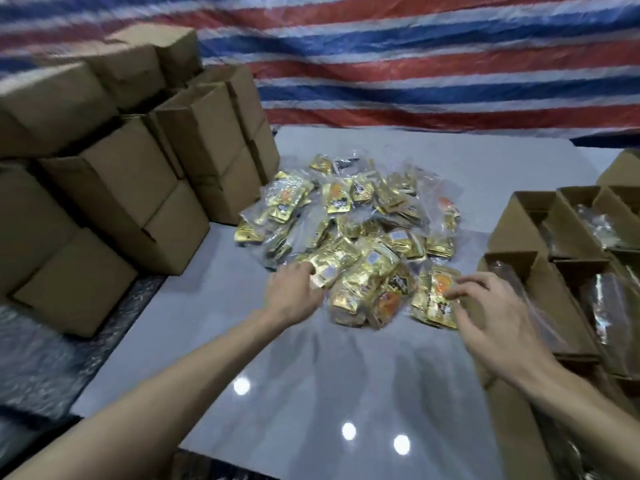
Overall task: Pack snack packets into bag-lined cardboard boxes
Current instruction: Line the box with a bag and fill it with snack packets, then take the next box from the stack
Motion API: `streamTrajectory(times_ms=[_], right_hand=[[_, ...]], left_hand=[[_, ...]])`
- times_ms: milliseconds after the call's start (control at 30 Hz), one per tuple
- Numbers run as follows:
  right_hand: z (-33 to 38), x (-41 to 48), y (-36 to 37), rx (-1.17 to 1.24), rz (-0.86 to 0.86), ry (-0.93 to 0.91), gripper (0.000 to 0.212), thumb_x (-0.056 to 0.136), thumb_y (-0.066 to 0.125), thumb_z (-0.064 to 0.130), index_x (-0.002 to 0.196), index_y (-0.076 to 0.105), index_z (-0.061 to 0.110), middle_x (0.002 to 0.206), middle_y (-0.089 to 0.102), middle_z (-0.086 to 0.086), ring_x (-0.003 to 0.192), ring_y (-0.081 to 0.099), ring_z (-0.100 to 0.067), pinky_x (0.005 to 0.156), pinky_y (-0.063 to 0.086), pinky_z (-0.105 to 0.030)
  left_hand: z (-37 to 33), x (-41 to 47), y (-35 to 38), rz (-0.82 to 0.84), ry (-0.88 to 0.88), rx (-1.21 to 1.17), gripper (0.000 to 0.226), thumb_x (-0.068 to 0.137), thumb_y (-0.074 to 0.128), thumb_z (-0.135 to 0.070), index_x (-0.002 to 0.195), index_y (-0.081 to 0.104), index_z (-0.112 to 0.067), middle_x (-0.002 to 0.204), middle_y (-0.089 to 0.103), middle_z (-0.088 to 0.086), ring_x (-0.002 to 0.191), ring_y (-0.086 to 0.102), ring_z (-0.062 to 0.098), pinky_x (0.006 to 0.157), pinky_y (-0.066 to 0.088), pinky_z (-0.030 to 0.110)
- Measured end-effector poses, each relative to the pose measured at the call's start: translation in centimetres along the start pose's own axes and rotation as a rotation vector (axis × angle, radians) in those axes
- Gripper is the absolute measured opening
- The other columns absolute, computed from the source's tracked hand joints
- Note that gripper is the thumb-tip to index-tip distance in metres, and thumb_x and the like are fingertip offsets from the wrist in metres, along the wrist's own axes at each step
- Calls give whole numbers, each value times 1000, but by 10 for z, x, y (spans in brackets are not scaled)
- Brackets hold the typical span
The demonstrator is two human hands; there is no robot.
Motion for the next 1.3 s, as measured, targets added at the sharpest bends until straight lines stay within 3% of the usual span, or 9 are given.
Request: streamTrajectory(times_ms=[133,400,600,667,767,900,967,1067,1300], right_hand=[[38,-4,29,106,87,-61,18,84,69,-1,86,72,17,105,60,4,104,58,-21,91,46,-41],[72,0,86,165,240,-71,25,85,69,2,84,70,27,105,60,9,100,59,-18,84,48,-39],[99,6,111,204,287,-109,27,88,68,6,85,67,32,104,59,15,93,60,-7,76,43,-27],[109,10,118,212,300,-127,26,88,67,7,85,67,33,104,57,18,93,58,-1,75,41,-17],[122,17,123,241,307,-140,28,89,65,9,85,63,36,105,57,17,94,56,7,74,40,-7],[133,33,126,263,296,-136,26,88,64,6,86,67,32,107,60,14,97,57,-6,79,40,-26],[137,39,126,258,295,-135,25,89,65,7,86,68,31,108,61,10,100,59,-13,82,40,-33],[143,43,125,273,281,-141,28,89,66,8,83,67,36,110,61,9,99,59,-16,81,39,-34],[144,44,123,280,300,-157,24,90,65,7,84,70,30,111,62,7,101,58,-14,82,39,-33]], left_hand=[[107,-8,-40,-90,-135,145,45,95,54,-34,138,50,-20,136,52,7,130,43,29,105,31,41],[253,-56,-131,-355,-371,434,47,84,64,-25,127,55,-9,133,54,14,127,45,34,104,31,45],[323,-77,-159,-333,-561,408,50,85,65,-26,129,52,-7,131,53,21,123,49,38,100,37,47],[330,-80,-168,-382,-557,404,50,85,65,-24,129,53,-6,131,54,21,123,48,39,101,36,49],[312,-77,-202,-550,-376,492,52,81,67,-16,130,54,-6,136,52,21,126,45,38,104,32,51],[306,-81,-280,-823,-286,596,63,76,73,-16,132,44,-6,137,42,21,127,37,38,105,25,52],[329,-81,-306,-785,-430,588,68,78,75,-25,134,42,-6,140,42,22,132,36,39,110,21,54],[372,-81,-311,-550,-701,569,66,85,74,-40,131,49,0,134,54,26,132,41,43,114,19,58],[374,-88,-308,-568,-734,439,16,84,63,-9,93,68,4,100,62,28,110,56,47,110,24,63]])
Point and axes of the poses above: each hand's wrist, its own x-axis towards the middle knuckle, its own y-axis out of the palm, z = x × y, the point moved 10 cm from there along x, towards the middle knuckle
